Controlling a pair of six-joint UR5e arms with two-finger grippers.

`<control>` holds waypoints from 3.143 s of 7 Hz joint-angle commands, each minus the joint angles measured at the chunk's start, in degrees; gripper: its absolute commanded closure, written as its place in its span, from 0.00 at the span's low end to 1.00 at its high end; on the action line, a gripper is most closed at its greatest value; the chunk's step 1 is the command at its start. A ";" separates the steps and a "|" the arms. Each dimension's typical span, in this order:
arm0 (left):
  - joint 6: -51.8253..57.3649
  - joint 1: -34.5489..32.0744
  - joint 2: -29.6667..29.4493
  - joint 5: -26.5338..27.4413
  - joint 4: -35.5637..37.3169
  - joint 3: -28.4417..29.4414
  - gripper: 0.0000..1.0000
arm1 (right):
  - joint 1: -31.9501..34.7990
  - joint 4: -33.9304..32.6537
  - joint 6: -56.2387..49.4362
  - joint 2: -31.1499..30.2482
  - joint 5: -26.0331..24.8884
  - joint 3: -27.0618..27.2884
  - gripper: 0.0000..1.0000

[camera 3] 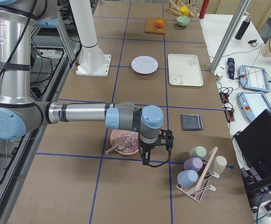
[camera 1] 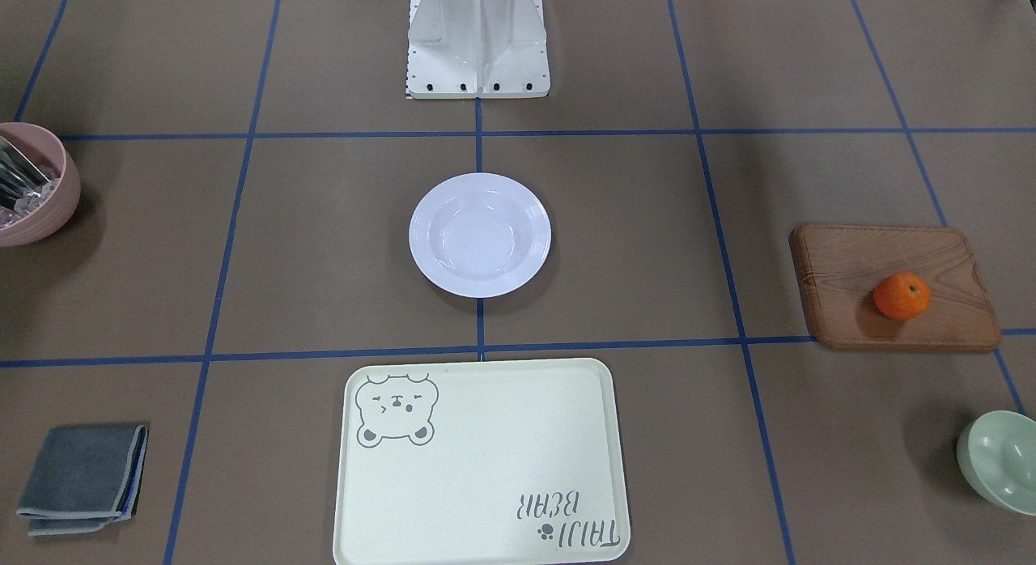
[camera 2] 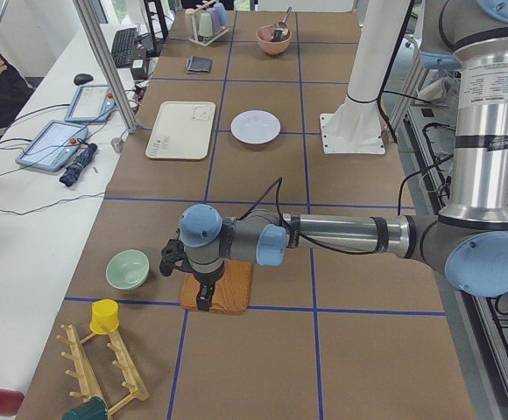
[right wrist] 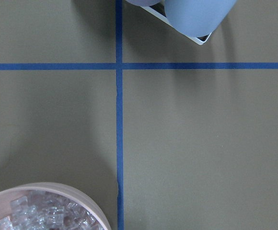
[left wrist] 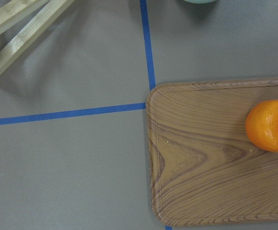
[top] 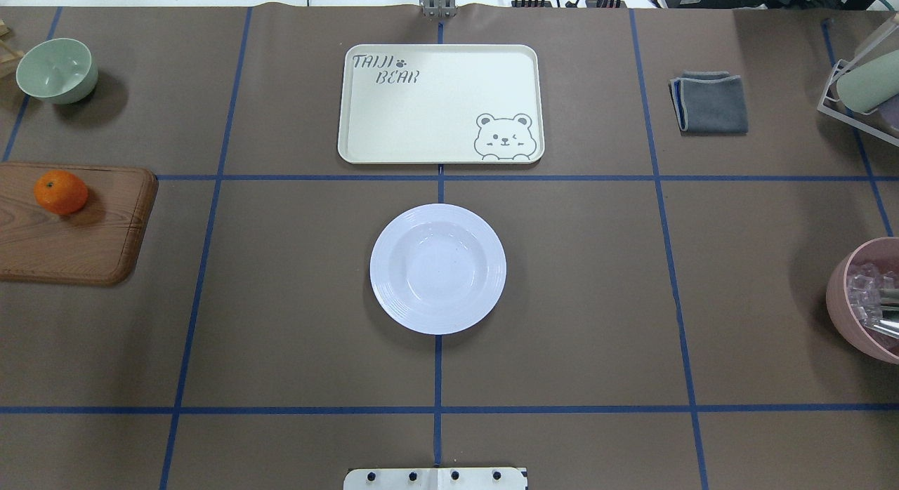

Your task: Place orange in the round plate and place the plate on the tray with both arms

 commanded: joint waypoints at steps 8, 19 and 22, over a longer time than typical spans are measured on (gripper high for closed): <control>-0.09 0.00 0.00 0.00 0.00 0.16 0.02 | 0.00 0.17 -0.20 -0.04 0.12 -0.30 0.00; -13.93 10.60 -5.43 -0.35 -0.96 -4.06 0.02 | -1.85 0.52 0.14 2.69 0.29 -0.21 0.00; -27.91 18.00 -6.32 0.09 -11.62 1.70 0.02 | -2.02 0.87 0.06 2.77 0.12 -1.88 0.00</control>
